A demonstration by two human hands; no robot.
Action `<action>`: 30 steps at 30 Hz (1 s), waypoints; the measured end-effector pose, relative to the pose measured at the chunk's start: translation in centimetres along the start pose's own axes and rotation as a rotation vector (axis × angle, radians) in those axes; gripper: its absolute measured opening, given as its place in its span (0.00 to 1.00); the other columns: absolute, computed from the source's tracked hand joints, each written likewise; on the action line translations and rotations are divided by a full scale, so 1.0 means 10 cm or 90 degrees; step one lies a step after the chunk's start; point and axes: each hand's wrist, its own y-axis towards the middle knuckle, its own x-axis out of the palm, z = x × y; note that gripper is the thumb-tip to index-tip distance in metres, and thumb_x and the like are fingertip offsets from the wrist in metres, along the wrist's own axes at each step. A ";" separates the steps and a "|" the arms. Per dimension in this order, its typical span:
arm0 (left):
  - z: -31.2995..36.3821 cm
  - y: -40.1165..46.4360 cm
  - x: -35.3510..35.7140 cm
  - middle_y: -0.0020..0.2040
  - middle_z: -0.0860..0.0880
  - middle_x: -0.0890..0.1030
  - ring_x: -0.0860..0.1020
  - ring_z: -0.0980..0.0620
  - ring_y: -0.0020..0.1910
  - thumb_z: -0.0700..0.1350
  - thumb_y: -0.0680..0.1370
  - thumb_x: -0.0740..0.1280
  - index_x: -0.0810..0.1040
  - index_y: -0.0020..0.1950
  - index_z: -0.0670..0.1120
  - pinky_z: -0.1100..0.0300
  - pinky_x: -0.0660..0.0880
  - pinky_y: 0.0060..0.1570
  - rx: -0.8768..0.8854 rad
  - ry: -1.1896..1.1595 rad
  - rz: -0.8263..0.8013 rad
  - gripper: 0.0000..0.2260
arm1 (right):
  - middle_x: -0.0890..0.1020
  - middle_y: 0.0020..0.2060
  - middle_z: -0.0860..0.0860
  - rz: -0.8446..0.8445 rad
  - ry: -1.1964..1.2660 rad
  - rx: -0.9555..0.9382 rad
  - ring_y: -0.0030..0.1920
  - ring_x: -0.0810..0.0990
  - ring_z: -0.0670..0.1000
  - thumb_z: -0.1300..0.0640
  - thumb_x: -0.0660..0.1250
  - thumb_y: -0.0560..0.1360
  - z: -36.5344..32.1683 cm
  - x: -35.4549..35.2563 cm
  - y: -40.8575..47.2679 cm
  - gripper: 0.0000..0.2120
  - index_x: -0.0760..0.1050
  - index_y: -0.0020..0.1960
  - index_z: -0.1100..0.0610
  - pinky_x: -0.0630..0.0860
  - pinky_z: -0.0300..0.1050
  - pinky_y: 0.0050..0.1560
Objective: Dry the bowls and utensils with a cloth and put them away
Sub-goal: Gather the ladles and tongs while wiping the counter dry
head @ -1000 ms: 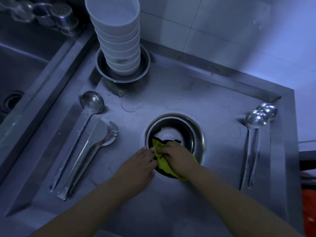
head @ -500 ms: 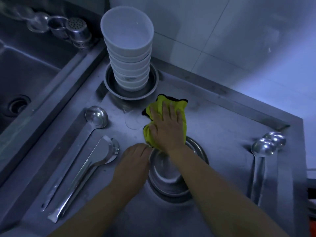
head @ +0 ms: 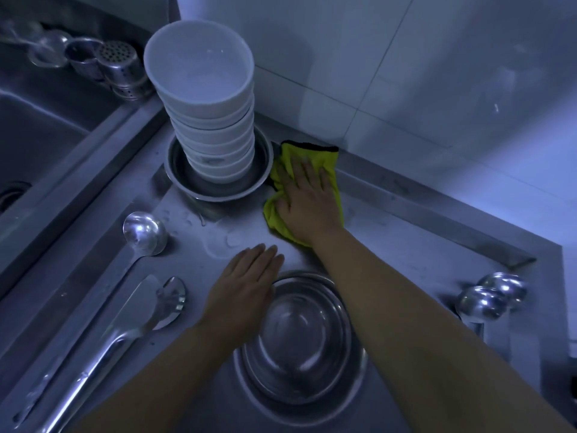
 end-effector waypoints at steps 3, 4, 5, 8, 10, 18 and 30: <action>0.00 0.04 0.02 0.62 0.42 0.78 0.77 0.43 0.60 0.47 0.73 0.57 0.77 0.62 0.40 0.51 0.64 0.63 -0.009 0.007 -0.030 0.22 | 0.55 0.77 0.54 0.008 -0.013 0.060 0.77 0.53 0.57 0.44 0.48 0.78 0.38 -0.01 -0.40 0.29 0.55 0.78 0.50 0.48 0.57 0.75; 0.00 0.05 0.02 0.62 0.42 0.78 0.76 0.43 0.60 0.47 0.73 0.57 0.77 0.62 0.41 0.52 0.64 0.63 -0.012 0.006 -0.037 0.22 | 0.57 0.77 0.56 0.019 -0.012 0.089 0.76 0.55 0.58 0.44 0.47 0.77 0.51 -0.01 -0.56 0.29 0.57 0.77 0.50 0.51 0.58 0.74; 0.00 0.05 0.02 0.62 0.43 0.78 0.76 0.43 0.60 0.47 0.73 0.57 0.77 0.62 0.41 0.52 0.64 0.63 -0.015 0.006 -0.042 0.22 | 0.59 0.76 0.57 0.028 -0.009 0.125 0.75 0.58 0.60 0.44 0.47 0.76 0.63 -0.01 -0.72 0.30 0.59 0.76 0.51 0.54 0.59 0.73; -0.01 0.06 -0.01 0.62 0.44 0.78 0.71 0.45 0.62 0.48 0.72 0.57 0.77 0.62 0.42 0.52 0.64 0.62 -0.021 -0.005 -0.050 0.22 | 0.62 0.75 0.59 0.042 -0.014 0.256 0.74 0.60 0.62 0.44 0.47 0.75 0.76 0.00 -1.02 0.31 0.60 0.76 0.52 0.55 0.62 0.72; -0.03 0.06 -0.02 0.63 0.44 0.78 0.68 0.46 0.63 0.48 0.72 0.58 0.76 0.63 0.42 0.51 0.63 0.62 -0.015 -0.017 -0.057 0.22 | 0.59 0.76 0.60 0.025 -0.006 0.338 0.75 0.56 0.62 0.42 0.43 0.74 0.63 0.00 -1.05 0.33 0.58 0.77 0.53 0.52 0.63 0.73; -0.04 0.06 0.06 0.65 0.44 0.76 0.69 0.45 0.64 0.55 0.69 0.64 0.75 0.65 0.43 0.50 0.62 0.64 0.009 0.005 -0.037 0.27 | 0.45 0.78 0.55 0.021 0.000 0.089 0.77 0.41 0.57 0.45 0.49 0.80 0.06 -0.01 0.00 0.28 0.48 0.78 0.47 0.34 0.60 0.73; -0.01 0.08 0.07 0.62 0.43 0.78 0.69 0.45 0.62 0.52 0.67 0.63 0.77 0.62 0.42 0.50 0.64 0.63 0.000 0.016 -0.007 0.26 | 0.49 0.78 0.52 0.028 0.005 0.038 0.77 0.46 0.56 0.42 0.49 0.78 0.61 -0.06 -0.13 0.26 0.54 0.76 0.41 0.36 0.55 0.74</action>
